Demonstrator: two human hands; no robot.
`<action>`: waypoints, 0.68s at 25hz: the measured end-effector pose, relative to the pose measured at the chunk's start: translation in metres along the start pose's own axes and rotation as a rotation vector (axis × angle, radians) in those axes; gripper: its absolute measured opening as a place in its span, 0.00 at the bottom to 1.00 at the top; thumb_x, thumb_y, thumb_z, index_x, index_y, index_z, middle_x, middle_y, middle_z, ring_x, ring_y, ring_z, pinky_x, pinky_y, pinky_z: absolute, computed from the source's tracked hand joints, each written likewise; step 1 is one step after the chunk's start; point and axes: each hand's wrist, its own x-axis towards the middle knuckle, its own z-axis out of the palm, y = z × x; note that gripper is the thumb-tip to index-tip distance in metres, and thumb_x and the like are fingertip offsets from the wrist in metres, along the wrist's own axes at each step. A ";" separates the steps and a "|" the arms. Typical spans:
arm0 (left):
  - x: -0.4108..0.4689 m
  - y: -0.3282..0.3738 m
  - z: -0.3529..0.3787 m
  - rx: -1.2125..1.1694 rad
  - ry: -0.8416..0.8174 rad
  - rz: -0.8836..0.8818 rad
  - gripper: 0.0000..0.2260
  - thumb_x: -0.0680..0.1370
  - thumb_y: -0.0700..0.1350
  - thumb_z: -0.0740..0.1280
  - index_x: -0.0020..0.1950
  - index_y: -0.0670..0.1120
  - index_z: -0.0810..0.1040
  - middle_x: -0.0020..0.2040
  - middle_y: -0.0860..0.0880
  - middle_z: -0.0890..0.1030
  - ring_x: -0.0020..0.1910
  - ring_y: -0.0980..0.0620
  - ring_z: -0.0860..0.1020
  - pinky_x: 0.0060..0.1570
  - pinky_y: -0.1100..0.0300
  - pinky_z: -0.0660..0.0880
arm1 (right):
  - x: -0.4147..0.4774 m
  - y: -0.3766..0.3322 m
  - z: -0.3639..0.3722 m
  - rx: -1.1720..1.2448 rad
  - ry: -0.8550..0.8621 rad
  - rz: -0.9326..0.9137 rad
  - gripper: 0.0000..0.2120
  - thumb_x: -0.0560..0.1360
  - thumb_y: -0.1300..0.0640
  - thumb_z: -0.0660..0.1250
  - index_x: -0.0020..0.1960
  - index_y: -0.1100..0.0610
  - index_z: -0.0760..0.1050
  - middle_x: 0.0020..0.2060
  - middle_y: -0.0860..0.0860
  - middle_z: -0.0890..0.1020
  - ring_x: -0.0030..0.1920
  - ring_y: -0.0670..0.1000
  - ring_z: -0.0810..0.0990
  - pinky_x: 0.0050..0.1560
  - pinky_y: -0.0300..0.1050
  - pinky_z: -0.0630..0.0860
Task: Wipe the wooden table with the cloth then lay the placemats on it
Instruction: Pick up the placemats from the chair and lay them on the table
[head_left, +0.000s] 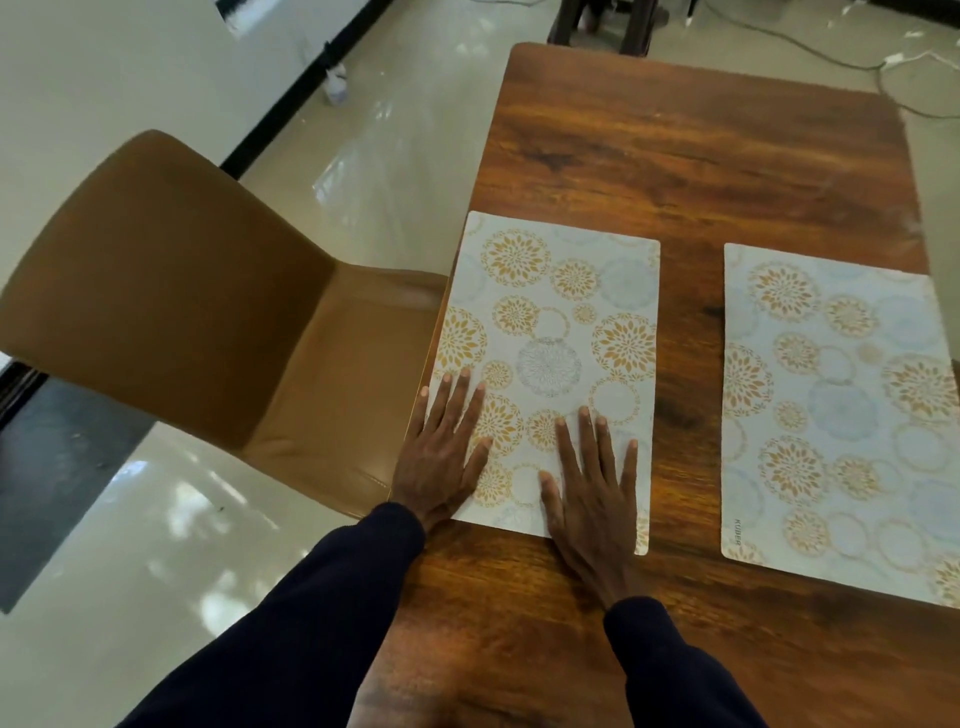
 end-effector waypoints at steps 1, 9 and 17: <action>0.001 -0.001 0.000 -0.001 -0.010 0.004 0.30 0.87 0.56 0.51 0.87 0.45 0.49 0.87 0.44 0.45 0.86 0.45 0.44 0.83 0.40 0.48 | 0.001 -0.002 0.001 -0.006 -0.004 0.003 0.33 0.86 0.42 0.54 0.87 0.53 0.52 0.86 0.55 0.48 0.86 0.58 0.47 0.82 0.71 0.49; 0.012 -0.008 -0.004 0.025 -0.023 0.036 0.30 0.87 0.56 0.50 0.86 0.44 0.51 0.87 0.42 0.47 0.86 0.44 0.45 0.83 0.39 0.51 | 0.003 -0.009 0.002 -0.011 -0.009 0.017 0.32 0.86 0.42 0.51 0.87 0.53 0.51 0.86 0.55 0.47 0.86 0.58 0.46 0.81 0.73 0.48; -0.004 0.004 -0.002 0.017 0.012 -0.006 0.28 0.88 0.54 0.48 0.86 0.43 0.51 0.87 0.42 0.48 0.86 0.44 0.46 0.82 0.38 0.53 | 0.014 0.018 -0.009 -0.012 -0.103 -0.132 0.34 0.86 0.38 0.50 0.87 0.50 0.47 0.87 0.53 0.45 0.86 0.56 0.43 0.82 0.70 0.48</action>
